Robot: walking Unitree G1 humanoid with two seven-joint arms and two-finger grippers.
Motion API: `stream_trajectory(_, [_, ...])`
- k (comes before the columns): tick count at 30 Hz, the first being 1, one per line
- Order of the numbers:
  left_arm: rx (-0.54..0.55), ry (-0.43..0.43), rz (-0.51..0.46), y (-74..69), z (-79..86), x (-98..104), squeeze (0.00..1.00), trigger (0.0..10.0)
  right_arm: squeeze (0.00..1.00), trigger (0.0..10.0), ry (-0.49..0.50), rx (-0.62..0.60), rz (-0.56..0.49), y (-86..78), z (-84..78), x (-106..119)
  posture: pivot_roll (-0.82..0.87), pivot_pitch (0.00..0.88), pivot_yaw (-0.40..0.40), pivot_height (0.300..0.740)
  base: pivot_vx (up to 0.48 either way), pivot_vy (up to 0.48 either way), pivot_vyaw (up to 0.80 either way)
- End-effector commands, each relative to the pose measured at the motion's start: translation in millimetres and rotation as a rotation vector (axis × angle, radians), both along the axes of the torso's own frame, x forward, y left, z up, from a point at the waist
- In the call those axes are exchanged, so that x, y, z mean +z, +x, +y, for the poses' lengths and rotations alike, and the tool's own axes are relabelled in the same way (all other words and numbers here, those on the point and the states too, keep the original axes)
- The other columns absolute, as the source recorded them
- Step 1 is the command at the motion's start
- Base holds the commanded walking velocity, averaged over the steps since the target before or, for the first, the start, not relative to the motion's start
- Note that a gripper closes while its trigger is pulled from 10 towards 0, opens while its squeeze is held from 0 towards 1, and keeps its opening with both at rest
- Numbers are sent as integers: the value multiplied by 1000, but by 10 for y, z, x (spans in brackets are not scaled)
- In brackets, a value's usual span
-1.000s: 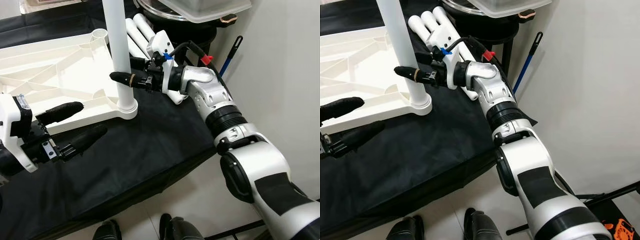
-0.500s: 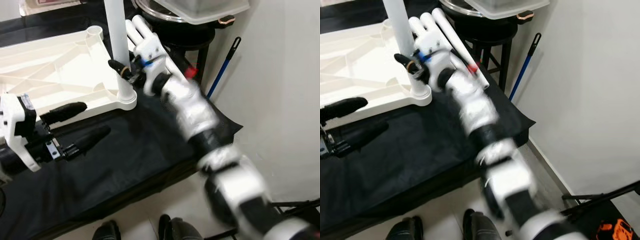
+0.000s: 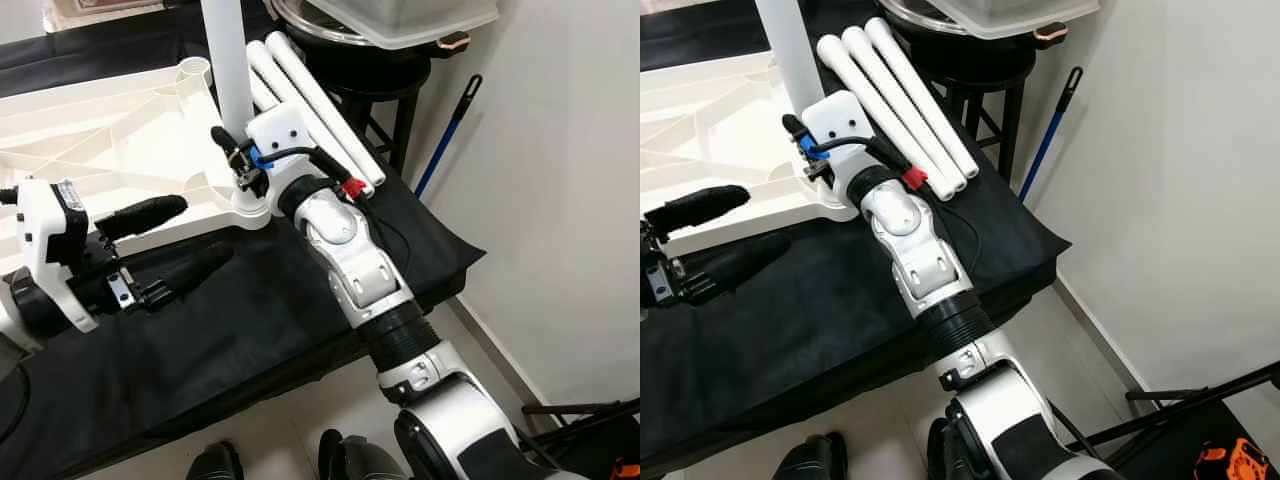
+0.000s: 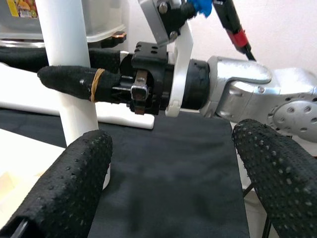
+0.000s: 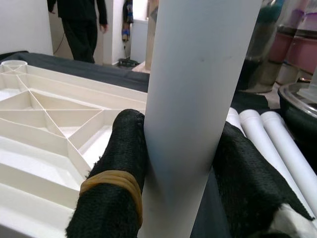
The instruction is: Building children table
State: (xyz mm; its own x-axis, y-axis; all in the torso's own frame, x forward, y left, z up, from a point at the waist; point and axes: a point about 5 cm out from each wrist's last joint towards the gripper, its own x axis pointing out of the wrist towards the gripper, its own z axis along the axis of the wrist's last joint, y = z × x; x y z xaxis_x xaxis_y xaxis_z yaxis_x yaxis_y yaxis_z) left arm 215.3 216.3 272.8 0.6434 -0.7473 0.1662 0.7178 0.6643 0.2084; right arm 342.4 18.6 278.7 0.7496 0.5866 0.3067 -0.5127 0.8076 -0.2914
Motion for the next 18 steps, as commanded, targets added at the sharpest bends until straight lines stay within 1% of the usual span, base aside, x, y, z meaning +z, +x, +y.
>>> stream_trajectory(1, [-16,7,-2,-4,-27,-12,0,10000,0,10000,-15,-12,42,-15,-21,-77,77,228,-103,740,0,0,0])
stream_trajectory(3, [-17,7,-3,-2,-29,-12,0,10000,0,10000,-3,-3,53,-11,-46,-62,77,228,-103,740,0,0,0])
stream_trajectory(4, [-18,9,-3,2,-28,-7,0,10000,1000,10000,16,35,71,48,-111,-13,78,239,-94,740,0,0,0])
stream_trajectory(5, [-18,9,-3,2,-28,-7,0,10000,1000,10000,16,35,71,48,-111,-13,78,239,-94,740,0,0,0])
stream_trajectory(7, [-20,15,-5,11,-21,12,0,10000,1000,10000,33,112,69,208,-284,144,79,254,-86,740,0,0,0])
stream_trajectory(8, [-21,18,-6,10,-21,21,0,10000,1000,10000,33,161,59,256,-348,221,80,260,-85,740,0,0,0])
stream_trajectory(9, [-21,18,-6,10,-21,21,0,10000,1000,10000,33,161,59,256,-348,221,80,260,-85,740,0,0,0])
stream_trajectory(10, [-22,20,-7,9,-21,26,0,10000,1000,10000,30,189,52,276,-379,261,80,260,-85,740,0,0,0])
stream_trajectory(11, [-22,19,-6,4,-20,28,0,10000,1000,10000,21,247,65,284,-387,271,78,268,-83,740,0,0,0])
stream_trajectory(12, [-22,20,-4,0,-21,25,0,10000,1000,10000,-17,343,78,252,-358,241,77,270,-88,740,0,0,0])
stream_trajectory(13, [-22,20,-4,0,-21,25,0,10000,1000,10000,-17,343,78,252,-358,241,77,270,-88,740,0,0,0])
stream_trajectory(14, [-23,20,-2,-2,-23,25,0,10000,1000,10000,-45,409,87,227,-339,216,78,271,-88,740,0,0,0])
stream_trajectory(15, [-23,20,-2,-2,-23,25,0,10000,1000,10000,-45,409,87,227,-339,216,78,271,-88,740,0,0,0])
stream_trajectory(17, [-23,21,-1,0,-32,30,0,10000,1000,10000,-122,502,98,204,-292,153,90,288,-88,740,0,0,0])
stream_trajectory(18, [-23,22,0,-2,-35,34,0,10000,1000,10000,-144,522,102,206,-279,136,90,288,-88,740,0,0,0])
